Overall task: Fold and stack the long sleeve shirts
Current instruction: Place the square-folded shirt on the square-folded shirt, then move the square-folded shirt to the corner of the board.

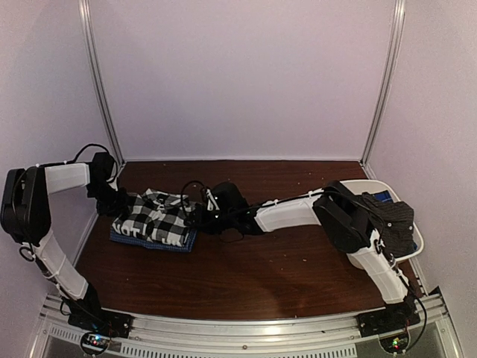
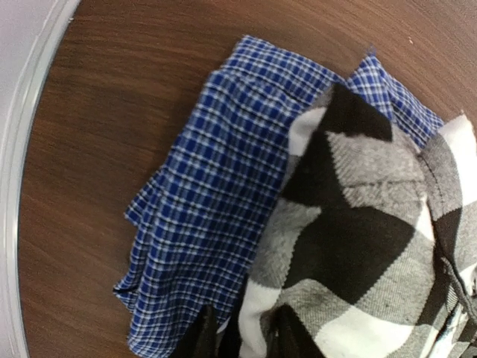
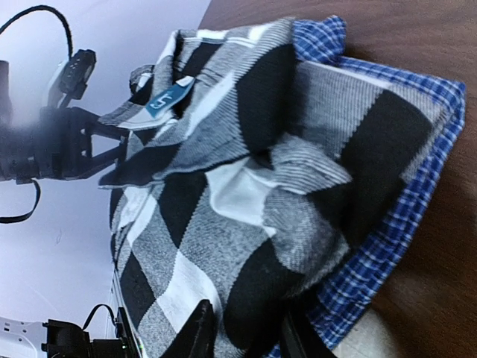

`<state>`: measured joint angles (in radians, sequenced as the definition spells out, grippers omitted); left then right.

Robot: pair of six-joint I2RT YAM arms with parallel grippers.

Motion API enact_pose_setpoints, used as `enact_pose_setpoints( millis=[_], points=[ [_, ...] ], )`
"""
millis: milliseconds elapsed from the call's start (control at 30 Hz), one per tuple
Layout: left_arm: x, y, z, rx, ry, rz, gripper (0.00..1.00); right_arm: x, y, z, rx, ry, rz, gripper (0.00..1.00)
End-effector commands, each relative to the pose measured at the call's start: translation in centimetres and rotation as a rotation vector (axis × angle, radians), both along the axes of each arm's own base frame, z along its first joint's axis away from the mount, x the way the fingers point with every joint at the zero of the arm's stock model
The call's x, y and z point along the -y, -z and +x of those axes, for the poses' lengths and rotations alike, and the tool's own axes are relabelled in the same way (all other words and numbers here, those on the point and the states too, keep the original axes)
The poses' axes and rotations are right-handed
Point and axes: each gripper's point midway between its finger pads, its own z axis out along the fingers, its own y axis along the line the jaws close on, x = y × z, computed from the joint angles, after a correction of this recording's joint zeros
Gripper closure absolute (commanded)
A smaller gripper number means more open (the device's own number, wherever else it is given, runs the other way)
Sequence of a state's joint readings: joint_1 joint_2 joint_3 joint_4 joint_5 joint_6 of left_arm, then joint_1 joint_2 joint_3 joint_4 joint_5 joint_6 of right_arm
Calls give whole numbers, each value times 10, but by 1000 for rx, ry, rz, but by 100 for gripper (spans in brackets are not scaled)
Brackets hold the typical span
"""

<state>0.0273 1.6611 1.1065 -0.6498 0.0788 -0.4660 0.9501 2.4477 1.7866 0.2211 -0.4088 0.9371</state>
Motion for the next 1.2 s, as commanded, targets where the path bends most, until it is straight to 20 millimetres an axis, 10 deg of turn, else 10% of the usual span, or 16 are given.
enact_pose_setpoints(
  millis=[0, 400, 533, 733, 1167],
  points=[
    [-28, -3, 8, 19, -70, 122, 63, 9, -38, -2, 58, -32, 26, 65],
    [-6, -74, 12, 196, -19, 79, 33, 46, -105, 1, 264, -9, -70, 22],
    [40, -101, 11, 271, 61, 24, 16, 69, -123, 6, 333, 36, -119, 2],
    [127, -119, 2, 307, 197, -83, 14, 117, -142, 17, 389, 140, -182, 0],
    [300, -56, -9, 214, 453, -237, 11, 234, -134, 31, 386, 362, -306, 0]
  ],
)
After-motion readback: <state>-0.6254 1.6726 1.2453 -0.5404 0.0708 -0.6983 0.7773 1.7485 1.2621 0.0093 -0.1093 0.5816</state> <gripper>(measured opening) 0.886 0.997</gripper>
